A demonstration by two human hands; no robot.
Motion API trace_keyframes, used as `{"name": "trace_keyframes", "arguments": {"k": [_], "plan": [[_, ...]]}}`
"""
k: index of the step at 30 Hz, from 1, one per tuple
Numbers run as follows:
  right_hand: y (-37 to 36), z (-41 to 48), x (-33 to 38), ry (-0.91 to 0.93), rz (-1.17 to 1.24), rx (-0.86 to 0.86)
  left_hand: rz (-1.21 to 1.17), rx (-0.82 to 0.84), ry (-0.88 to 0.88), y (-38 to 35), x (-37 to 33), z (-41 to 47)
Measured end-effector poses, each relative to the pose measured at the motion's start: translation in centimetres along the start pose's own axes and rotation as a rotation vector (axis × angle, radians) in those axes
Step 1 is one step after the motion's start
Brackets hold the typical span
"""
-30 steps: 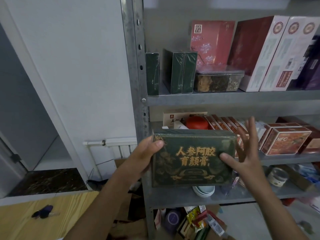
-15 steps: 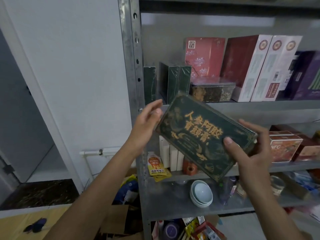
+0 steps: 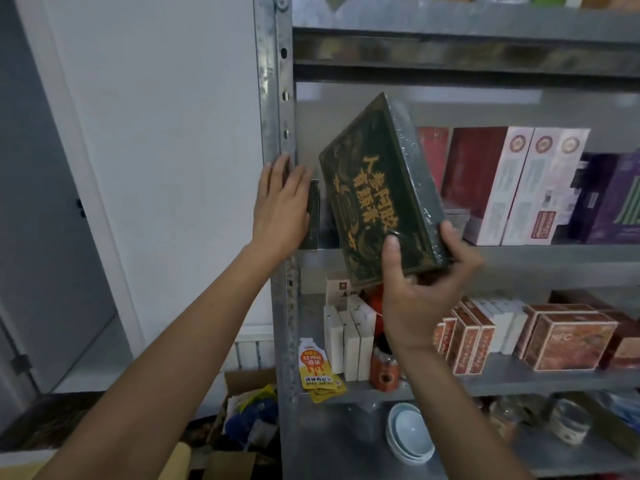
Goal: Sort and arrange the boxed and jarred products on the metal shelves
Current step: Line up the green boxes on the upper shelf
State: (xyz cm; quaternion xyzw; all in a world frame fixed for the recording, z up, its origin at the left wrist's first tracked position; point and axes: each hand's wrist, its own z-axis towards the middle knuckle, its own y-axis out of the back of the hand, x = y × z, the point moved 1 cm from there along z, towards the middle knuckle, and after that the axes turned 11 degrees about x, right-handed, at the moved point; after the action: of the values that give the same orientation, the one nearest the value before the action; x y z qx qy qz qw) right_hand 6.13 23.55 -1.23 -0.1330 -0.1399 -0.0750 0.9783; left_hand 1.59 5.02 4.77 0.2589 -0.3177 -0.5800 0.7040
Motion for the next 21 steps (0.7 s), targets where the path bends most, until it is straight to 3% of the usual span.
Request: {"name": "trace_keyframes", "arguments": {"k": [5, 14, 21], "plan": [[-3.9, 0.9, -0.7, -0.02, -0.011, 0.036, 0.047, 0.013, 0.015, 0.2, 0.0, 0.0], [-5.3, -0.7, -2.8, 0.071, -0.27, 0.041, 0.048, 0.046, 0.04, 0.0, -0.2, 0.2], [-6.7, 0.3, -1.8, 0.088, -0.485, 0.165, 0.054, 0.066, 0.021, 0.3, -0.3, 0.7]]}}
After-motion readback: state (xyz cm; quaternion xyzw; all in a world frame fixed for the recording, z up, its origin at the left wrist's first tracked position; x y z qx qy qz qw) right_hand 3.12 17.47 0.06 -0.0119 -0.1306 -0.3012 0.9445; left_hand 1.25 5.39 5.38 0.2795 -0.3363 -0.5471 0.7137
